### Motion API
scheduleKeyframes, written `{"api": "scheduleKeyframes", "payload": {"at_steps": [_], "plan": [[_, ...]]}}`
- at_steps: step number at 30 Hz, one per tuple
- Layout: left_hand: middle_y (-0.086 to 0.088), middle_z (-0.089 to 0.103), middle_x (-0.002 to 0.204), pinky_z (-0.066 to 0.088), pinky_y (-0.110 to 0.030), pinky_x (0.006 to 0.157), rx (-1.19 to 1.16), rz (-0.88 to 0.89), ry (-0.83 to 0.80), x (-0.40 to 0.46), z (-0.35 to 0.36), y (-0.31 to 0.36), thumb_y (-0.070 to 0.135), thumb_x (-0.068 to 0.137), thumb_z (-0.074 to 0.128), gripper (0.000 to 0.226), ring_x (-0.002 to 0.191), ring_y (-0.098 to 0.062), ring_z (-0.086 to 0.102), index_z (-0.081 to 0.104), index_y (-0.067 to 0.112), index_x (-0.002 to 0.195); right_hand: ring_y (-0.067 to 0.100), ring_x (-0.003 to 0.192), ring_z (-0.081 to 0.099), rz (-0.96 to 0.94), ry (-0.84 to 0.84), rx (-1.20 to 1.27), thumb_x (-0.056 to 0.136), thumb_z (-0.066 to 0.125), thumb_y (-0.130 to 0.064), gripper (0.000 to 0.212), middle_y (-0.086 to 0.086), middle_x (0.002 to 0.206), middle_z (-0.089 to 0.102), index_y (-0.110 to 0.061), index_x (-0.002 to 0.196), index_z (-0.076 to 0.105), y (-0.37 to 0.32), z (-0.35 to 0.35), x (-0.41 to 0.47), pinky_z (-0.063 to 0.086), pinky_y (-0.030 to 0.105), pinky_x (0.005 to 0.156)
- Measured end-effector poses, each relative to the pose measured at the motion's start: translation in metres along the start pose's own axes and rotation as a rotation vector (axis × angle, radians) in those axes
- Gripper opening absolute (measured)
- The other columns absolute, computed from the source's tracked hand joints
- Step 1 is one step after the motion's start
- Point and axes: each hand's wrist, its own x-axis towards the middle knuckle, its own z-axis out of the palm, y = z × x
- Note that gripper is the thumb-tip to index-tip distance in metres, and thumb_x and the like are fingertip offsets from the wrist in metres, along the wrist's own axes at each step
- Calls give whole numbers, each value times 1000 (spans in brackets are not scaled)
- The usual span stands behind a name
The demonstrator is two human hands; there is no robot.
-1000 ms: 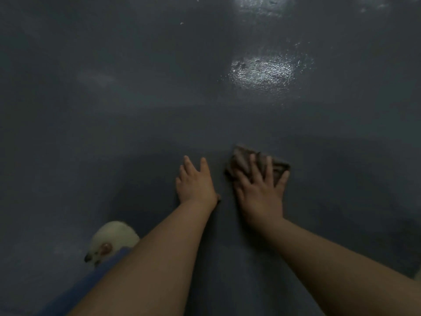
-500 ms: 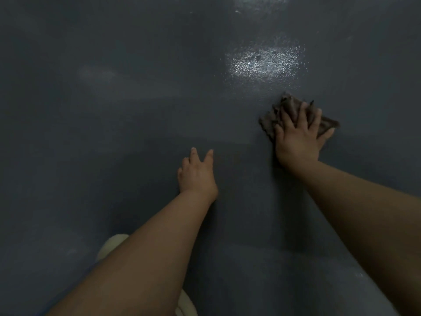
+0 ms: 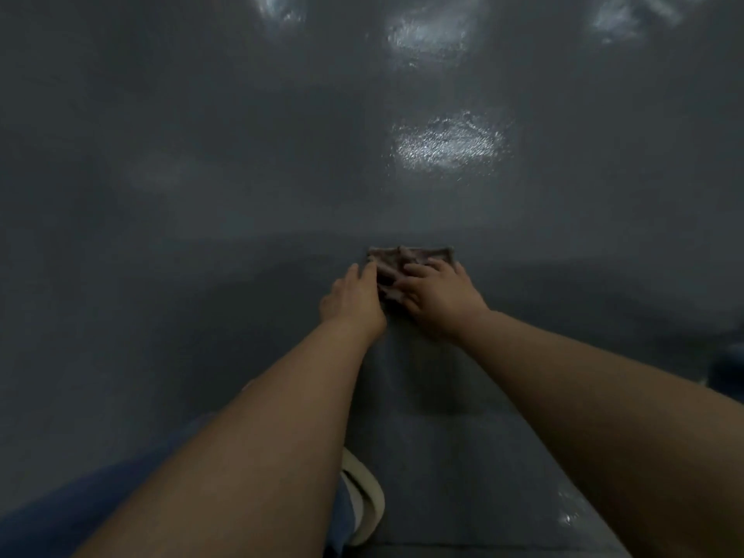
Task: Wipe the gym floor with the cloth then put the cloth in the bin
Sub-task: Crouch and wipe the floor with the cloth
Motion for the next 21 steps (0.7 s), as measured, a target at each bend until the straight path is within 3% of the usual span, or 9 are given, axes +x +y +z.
{"api": "scheduleKeyframes", "payload": {"at_steps": [3, 6, 13, 21], "plan": [[-5, 2, 159, 28, -42, 111, -39, 18, 16, -37, -11, 9, 10, 89, 53, 75, 143, -29, 17, 13, 22, 151, 31, 120, 46, 95, 56, 34, 97, 41, -31, 33, 9, 134, 51, -21, 124, 58, -5, -12, -40, 35, 36, 97], [-2, -3, 160, 27, -40, 111, -70, 43, 58, -73, -21, 15, 9, 90, 53, 74, 143, -29, 15, 14, 24, 151, 33, 108, 50, 212, 61, 108, 97, 41, -24, 28, 14, 120, 55, -10, 111, 59, -13, -23, -78, 41, 36, 86], [-5, -2, 159, 27, -40, 110, 19, 131, 176, -133, -38, 8, 13, 92, 52, 71, 143, -29, 15, 14, 24, 151, 34, 115, 48, 268, 123, 188, 93, 43, -21, 32, 15, 124, 51, -12, 120, 57, -43, -56, -130, 44, 42, 96], [-6, -2, 159, 24, -41, 112, 45, 112, 178, -128, -36, 12, 13, 94, 48, 68, 143, -29, 14, 13, 23, 151, 36, 123, 40, 266, 185, 254, 94, 45, -21, 38, 16, 136, 43, -10, 129, 52, -39, -56, -125, 39, 41, 102]]}}
